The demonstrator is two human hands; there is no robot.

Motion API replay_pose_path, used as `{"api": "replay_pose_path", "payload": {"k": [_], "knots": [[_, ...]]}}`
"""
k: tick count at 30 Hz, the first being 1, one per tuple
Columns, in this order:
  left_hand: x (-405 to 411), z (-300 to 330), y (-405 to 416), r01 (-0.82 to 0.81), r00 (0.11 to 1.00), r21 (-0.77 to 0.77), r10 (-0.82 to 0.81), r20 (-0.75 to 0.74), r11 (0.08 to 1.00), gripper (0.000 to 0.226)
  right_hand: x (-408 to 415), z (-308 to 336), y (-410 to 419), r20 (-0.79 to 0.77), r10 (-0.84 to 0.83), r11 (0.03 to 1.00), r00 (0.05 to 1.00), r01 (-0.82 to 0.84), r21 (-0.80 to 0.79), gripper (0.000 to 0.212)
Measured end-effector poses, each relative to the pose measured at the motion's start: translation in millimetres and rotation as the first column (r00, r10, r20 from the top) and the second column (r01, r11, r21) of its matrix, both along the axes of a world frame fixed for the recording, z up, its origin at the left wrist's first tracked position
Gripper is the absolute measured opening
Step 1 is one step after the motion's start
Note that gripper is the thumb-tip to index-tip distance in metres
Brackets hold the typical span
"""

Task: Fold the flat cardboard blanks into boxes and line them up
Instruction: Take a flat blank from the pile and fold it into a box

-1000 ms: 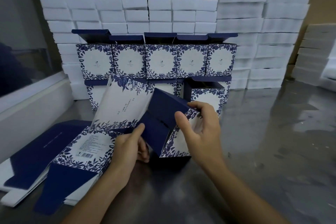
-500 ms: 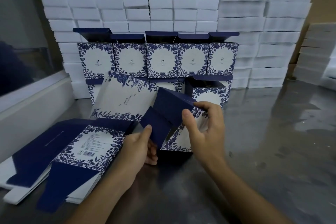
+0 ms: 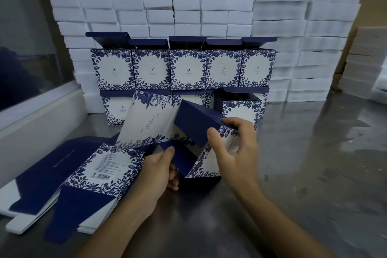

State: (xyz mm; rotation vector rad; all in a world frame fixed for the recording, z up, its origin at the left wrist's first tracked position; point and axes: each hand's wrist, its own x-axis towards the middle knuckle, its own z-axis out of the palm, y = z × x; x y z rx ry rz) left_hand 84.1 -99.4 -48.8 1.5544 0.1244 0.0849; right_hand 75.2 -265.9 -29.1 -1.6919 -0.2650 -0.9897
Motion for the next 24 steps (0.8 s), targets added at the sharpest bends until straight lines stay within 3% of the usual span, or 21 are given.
{"api": "replay_pose_path", "payload": {"k": [5,10,18,21,24], "knots": [[-5,5,-4,0.064,0.998,-0.056,-0.064,-0.011,0.996,0.058,2,1,0,-0.011,-0.014,0.999,1.0,0.014,0.05,0.032],[-14,9,-9,0.174,0.985,0.031,-0.174,0.016,0.984,0.057,3,1,-1,-0.018,-0.033,0.997,0.999,0.034,0.069,0.032],[-16,9,-14,0.097,0.993,0.026,-0.098,0.072,0.995,0.044,3,1,-1,-0.045,-0.012,0.999,0.999,0.014,0.049,0.04],[-15,13,-11,0.07,0.992,-0.046,-0.065,0.113,0.996,0.046,4,3,-2,-0.111,0.006,0.989,0.994,0.011,0.148,0.042],[-12,14,-6,-0.034,0.98,-0.067,0.046,0.194,0.997,0.046,7,5,-3,-0.245,0.094,0.955,0.965,-0.018,0.297,0.062]]}}
